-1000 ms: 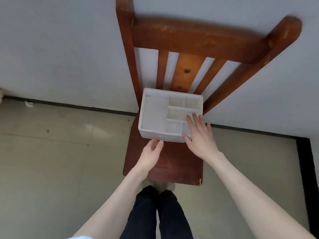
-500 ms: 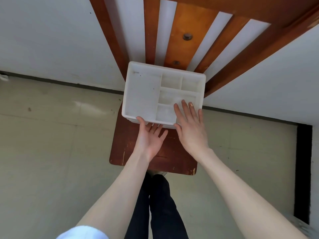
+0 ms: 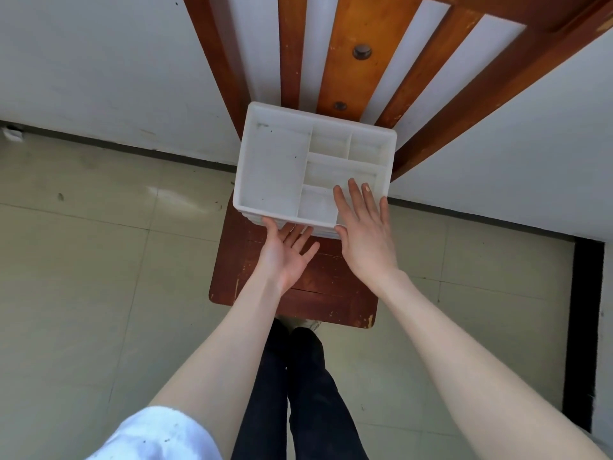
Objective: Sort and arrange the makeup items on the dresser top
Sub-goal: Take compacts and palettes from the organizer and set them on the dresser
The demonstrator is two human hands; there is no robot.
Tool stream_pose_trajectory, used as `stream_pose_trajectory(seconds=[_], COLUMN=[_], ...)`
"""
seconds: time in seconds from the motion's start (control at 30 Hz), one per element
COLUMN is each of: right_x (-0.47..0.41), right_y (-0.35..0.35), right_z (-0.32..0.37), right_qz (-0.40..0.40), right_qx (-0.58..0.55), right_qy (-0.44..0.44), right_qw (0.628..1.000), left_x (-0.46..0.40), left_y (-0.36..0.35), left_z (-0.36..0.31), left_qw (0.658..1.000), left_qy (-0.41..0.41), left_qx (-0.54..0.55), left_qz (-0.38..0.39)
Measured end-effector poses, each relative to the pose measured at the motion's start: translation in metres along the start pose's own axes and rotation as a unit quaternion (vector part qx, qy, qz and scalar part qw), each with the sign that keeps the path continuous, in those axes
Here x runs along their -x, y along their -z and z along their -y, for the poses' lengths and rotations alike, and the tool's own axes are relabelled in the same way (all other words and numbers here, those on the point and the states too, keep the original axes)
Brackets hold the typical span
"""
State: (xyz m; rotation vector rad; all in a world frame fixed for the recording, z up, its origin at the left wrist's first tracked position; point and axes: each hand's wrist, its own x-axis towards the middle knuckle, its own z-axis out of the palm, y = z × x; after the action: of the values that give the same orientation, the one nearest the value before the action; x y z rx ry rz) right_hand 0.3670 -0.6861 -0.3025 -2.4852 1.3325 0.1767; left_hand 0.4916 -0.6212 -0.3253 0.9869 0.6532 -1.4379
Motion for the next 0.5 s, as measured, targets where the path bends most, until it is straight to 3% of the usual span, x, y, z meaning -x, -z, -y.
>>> stream_pose_trajectory(seconds=[0.5], right_x=[0.001], right_y=[0.002], right_z=[-0.002], right_qz=[0.018], right_qx=[0.021], right_qy=[-0.003], right_qw=[1.000], left_x=[0.036], left_y=[0.050], left_z=[0.026], left_qw=[0.996], left_qy=[0.027], left_qx=[-0.040], left_qz=[-0.072])
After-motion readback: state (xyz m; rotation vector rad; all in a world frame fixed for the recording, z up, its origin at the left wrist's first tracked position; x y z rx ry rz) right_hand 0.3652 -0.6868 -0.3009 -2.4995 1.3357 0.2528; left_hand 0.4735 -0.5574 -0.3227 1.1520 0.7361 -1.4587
